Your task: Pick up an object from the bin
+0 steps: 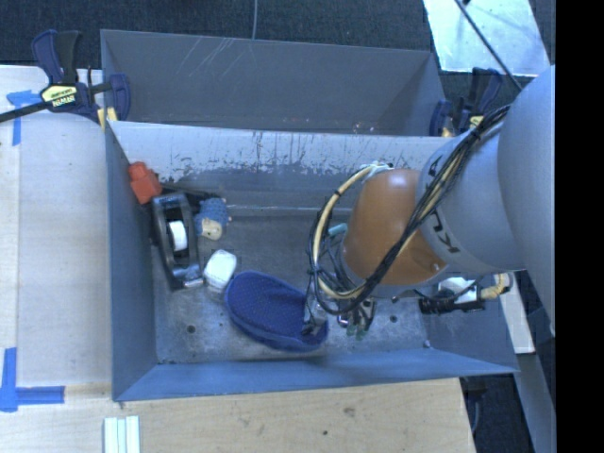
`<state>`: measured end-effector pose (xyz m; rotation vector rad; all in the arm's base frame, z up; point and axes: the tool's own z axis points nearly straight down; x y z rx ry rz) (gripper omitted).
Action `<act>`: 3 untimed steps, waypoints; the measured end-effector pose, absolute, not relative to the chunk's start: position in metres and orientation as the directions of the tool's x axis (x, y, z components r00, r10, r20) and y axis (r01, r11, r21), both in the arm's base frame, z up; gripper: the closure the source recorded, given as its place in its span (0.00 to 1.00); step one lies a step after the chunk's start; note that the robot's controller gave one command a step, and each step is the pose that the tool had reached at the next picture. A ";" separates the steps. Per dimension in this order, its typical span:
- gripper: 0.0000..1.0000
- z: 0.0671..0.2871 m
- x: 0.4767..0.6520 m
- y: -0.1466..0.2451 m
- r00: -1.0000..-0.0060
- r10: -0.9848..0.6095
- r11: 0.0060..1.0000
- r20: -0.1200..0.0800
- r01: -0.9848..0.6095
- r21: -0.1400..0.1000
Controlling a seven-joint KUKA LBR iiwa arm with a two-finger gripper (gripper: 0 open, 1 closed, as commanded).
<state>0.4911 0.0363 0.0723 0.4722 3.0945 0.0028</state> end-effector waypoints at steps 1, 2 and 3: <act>1.00 0.090 0.572 0.034 -0.949 0.315 0.949 -0.006 0.315 0.001; 1.00 0.087 0.557 0.025 -0.948 0.318 0.948 -0.003 0.318 0.001; 1.00 0.122 0.555 0.020 -0.946 0.324 0.946 -0.007 0.324 0.002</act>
Offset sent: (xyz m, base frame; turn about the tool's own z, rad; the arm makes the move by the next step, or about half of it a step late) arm 0.0793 -0.0011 0.0162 0.0200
